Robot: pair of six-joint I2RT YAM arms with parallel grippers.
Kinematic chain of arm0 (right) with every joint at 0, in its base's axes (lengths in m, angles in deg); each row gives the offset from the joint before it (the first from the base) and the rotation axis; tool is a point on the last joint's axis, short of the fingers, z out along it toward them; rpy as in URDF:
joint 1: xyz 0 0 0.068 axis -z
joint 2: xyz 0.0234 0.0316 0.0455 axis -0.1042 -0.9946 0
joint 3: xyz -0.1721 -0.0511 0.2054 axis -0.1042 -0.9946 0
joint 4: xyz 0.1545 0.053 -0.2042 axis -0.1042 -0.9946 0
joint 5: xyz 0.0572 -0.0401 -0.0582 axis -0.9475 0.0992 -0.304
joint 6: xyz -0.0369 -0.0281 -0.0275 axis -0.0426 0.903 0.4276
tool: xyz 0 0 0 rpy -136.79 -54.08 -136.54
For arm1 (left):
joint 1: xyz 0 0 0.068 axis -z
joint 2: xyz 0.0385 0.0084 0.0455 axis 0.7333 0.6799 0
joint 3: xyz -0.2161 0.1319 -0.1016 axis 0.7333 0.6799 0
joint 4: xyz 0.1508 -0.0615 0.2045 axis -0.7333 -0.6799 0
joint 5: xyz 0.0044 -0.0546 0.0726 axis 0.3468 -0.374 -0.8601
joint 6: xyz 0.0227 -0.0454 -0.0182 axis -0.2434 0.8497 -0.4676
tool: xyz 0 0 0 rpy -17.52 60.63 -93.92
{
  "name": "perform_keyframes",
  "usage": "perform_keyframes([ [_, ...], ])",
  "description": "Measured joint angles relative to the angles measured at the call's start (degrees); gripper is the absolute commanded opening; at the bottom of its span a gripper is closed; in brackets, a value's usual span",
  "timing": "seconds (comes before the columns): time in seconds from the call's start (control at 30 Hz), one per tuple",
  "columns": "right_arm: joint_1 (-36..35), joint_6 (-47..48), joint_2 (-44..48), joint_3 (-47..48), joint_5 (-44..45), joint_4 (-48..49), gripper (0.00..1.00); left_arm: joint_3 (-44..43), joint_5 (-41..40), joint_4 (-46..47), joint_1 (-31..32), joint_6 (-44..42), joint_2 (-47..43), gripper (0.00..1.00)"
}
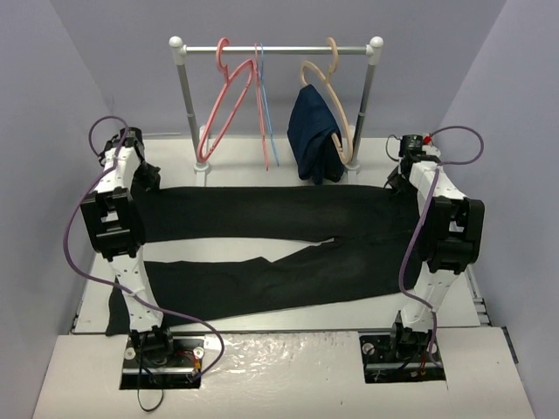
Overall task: Place the trousers on the hanger
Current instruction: Fold the trousers at the center of the board.
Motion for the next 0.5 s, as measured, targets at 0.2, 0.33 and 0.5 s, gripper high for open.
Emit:
perform_keyframes([
  [0.2, 0.2, 0.3, 0.9, 5.2, -1.8, 0.3, 0.0, 1.6, 3.1, 4.1, -0.6, -0.1, -5.8, 0.0],
  [0.33, 0.4, 0.3, 4.3, 3.7, -2.2, 0.2, 0.0, 9.3, 4.7, 6.4, -2.0, 0.2, -14.5, 0.0],
  [0.5, 1.5, 0.1, 12.1, -2.3, -3.9, 0.1, 0.0, 23.8, 6.8, 9.7, -5.0, 1.3, -28.8, 0.0],
])
